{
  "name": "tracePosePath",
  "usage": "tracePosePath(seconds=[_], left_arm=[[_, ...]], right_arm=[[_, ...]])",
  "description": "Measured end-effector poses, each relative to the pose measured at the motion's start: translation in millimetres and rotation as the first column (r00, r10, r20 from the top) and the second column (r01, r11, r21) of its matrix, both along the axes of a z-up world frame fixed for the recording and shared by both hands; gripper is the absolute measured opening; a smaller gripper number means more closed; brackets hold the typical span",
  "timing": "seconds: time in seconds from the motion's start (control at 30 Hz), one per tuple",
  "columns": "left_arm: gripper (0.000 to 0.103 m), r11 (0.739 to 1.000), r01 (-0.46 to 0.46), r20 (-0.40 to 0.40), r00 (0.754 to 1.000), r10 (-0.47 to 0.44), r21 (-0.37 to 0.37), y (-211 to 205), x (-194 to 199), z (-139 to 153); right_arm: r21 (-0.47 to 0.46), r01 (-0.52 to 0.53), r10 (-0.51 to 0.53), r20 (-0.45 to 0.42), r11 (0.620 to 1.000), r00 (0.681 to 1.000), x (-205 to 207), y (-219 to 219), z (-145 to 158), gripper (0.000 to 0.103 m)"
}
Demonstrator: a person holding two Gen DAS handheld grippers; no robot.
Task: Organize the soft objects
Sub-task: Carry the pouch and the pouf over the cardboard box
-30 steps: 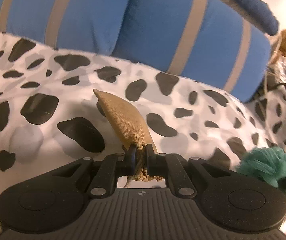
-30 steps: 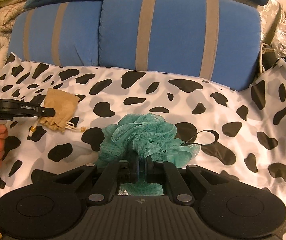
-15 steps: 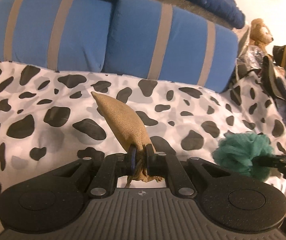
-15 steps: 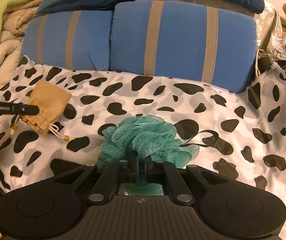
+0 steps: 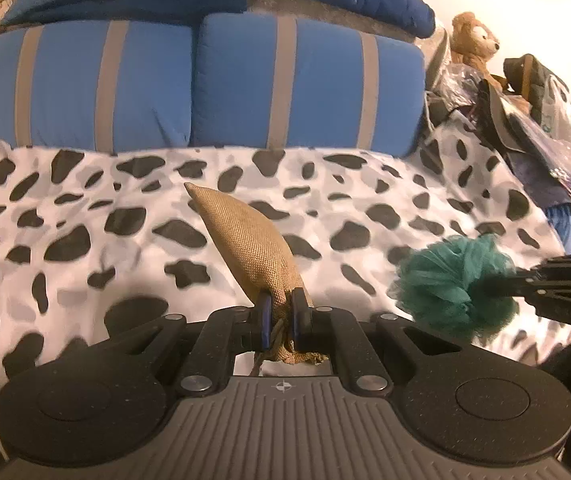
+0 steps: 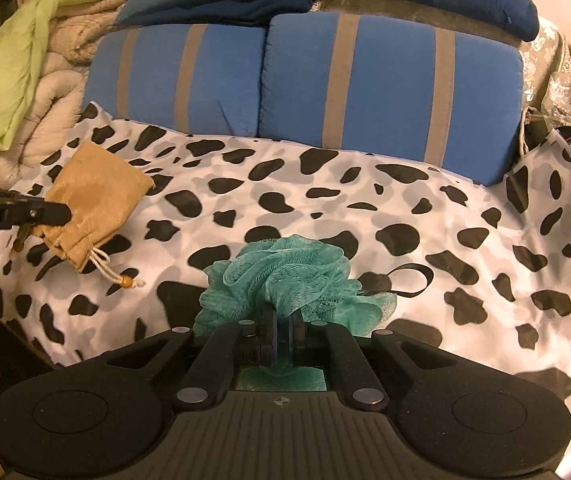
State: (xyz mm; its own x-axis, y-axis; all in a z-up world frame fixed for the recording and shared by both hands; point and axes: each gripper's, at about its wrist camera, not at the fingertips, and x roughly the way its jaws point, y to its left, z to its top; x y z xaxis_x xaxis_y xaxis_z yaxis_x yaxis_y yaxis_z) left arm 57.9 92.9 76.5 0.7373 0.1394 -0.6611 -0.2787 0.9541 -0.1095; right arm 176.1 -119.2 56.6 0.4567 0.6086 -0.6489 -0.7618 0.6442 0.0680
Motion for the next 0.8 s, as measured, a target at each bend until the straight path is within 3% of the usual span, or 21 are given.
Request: tracePosePath(seconds=[0.43, 0.67, 0.8], left_arm=[[0.01, 0.99, 0.079, -0.117, 0.989, -0.092, -0.114, -36, -54, -10], [0.01, 0.987, 0.087, -0.213, 0.97, -0.116, -0.138, -54, -76, -13], [0.01, 0.984, 0.111, -0.29, 0.946, -0.147, -0.137, -65, -83, -19]], right_arm=[[-0.003, -0.098, 0.098, -0.049, 0.995, 0.994, -65, -11, 0, 0.007], [-0.03, -0.114, 0.111, -0.092, 0.993, 0.99, -92, -21, -2, 0.007], [-0.046, -0.122, 0.116, -0.107, 0.992, 0.987, -107, -26, -3, 0.007]])
